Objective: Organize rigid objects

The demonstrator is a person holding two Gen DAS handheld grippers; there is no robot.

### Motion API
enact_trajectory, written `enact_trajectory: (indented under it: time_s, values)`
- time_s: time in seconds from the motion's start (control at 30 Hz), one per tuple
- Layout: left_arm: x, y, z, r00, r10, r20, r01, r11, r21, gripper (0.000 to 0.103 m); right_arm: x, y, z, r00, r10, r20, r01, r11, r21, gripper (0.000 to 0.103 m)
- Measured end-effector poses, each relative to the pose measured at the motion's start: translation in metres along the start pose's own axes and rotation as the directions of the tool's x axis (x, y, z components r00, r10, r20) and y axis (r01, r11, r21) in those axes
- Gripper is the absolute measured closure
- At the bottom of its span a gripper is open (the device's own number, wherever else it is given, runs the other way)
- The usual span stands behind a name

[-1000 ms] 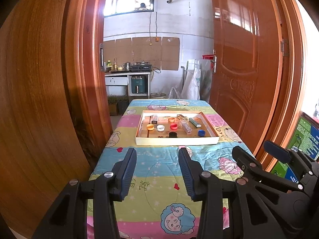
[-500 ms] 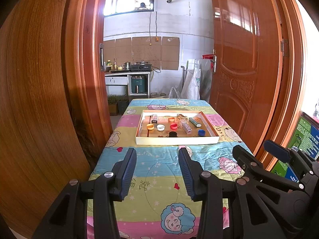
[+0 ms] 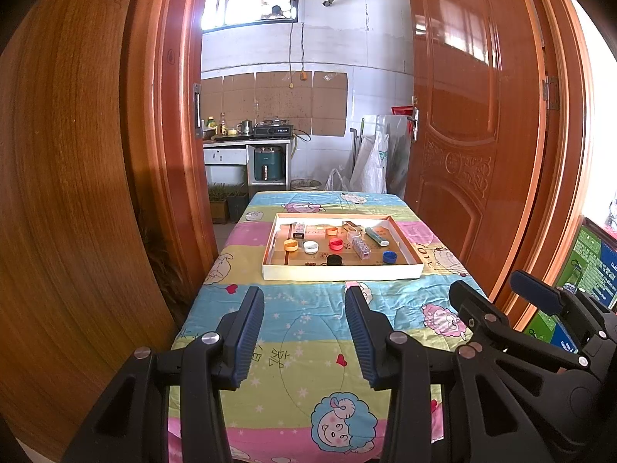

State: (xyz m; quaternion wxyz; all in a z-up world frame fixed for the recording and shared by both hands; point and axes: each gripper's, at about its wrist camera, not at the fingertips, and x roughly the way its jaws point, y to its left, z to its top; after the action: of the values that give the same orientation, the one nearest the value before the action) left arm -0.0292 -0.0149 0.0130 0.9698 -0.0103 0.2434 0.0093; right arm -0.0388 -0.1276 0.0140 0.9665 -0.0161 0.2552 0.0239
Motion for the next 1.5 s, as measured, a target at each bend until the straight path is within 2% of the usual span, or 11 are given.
enact_trajectory:
  time_s: [1.5]
  values:
    - [-0.0009,0.0007,-0.0040,1.000,0.001,-0.010,-0.001,1.000,-0.010,0.059,-0.0024,0.0042,0.0011,1.000,0.000,0.006,0.001,1.000,-0.001,0.036]
